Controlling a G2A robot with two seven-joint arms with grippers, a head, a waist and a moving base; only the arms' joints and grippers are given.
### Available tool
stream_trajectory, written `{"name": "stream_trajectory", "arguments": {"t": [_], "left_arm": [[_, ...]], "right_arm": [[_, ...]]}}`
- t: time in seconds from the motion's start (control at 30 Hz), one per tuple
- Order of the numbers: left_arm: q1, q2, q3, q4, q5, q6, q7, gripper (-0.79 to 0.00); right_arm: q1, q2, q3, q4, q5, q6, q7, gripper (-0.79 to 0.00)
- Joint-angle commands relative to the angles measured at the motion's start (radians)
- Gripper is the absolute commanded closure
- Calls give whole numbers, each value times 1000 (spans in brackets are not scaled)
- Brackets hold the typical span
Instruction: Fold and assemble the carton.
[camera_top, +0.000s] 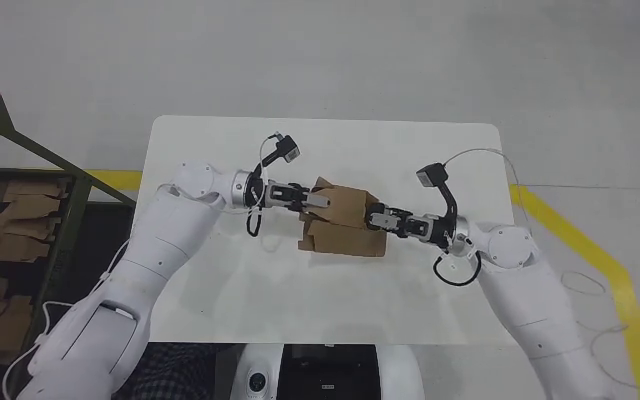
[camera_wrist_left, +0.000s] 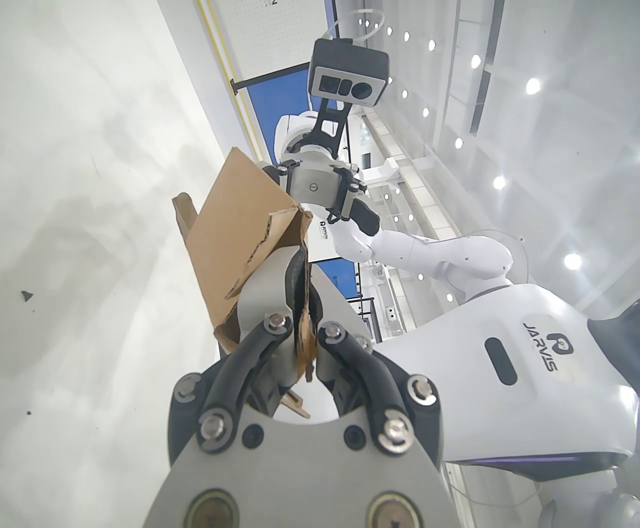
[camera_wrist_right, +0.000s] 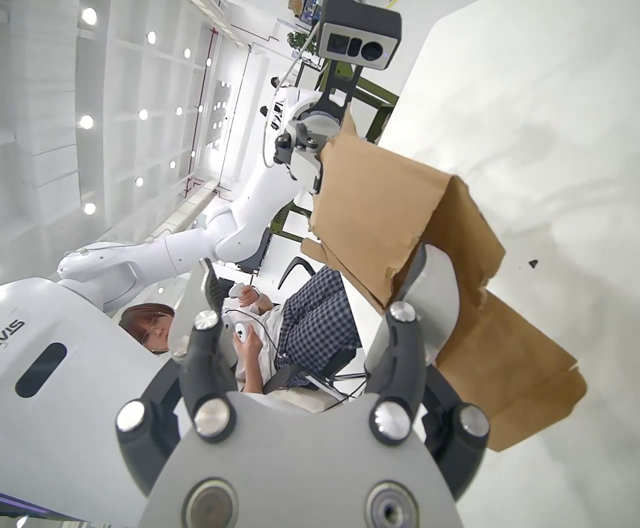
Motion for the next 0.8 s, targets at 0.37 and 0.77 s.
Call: {"name": "stream_trajectory", "arguments": {"t": [0.37, 0.77], "left_arm": [[3, 14, 12, -36, -23, 0, 0, 0], [-15, 14, 48, -7, -18, -14, 14, 0]], "right_arm": [[37, -7, -48, 54, 58, 33, 34, -594], [73, -16, -87, 97, 137, 57, 85, -385]]}}
